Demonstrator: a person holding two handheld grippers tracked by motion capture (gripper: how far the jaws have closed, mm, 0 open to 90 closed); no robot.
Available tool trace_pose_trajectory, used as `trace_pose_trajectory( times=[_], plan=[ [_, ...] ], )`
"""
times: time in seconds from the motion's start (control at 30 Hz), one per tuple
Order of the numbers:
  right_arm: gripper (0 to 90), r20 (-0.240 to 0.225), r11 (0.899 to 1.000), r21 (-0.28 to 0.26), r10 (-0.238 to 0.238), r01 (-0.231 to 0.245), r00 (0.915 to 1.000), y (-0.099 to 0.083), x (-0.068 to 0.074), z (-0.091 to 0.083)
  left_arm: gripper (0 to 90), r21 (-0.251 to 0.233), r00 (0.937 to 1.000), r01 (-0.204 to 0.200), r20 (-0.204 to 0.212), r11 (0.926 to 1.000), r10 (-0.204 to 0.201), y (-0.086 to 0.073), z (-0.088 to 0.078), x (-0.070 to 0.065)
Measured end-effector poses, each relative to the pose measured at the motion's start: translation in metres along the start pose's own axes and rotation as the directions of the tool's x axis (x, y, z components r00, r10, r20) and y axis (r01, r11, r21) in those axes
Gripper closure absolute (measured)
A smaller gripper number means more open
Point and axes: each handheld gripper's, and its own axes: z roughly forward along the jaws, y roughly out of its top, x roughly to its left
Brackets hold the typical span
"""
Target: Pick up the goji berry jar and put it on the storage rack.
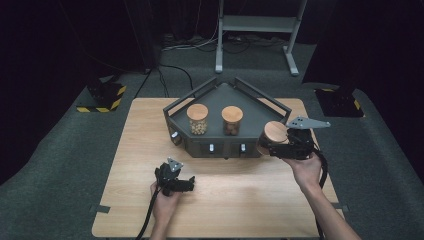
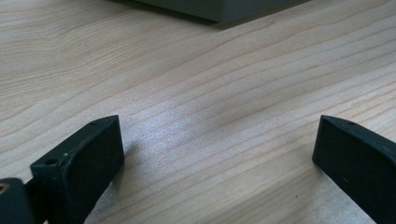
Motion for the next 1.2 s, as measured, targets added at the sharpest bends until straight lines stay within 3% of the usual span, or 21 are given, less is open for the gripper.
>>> trace_pose_trajectory(
  times=[1.2],
  plan=[
    [25.4, 0.016, 1.0, 0.005, 0.019, -0.019, 0.9997, 0.032, -0.005, 0.01, 2.0, 0.0, 1.0, 0.0, 0.0, 1.0, 0.0, 0.0, 0.0, 0.0]
  ],
)
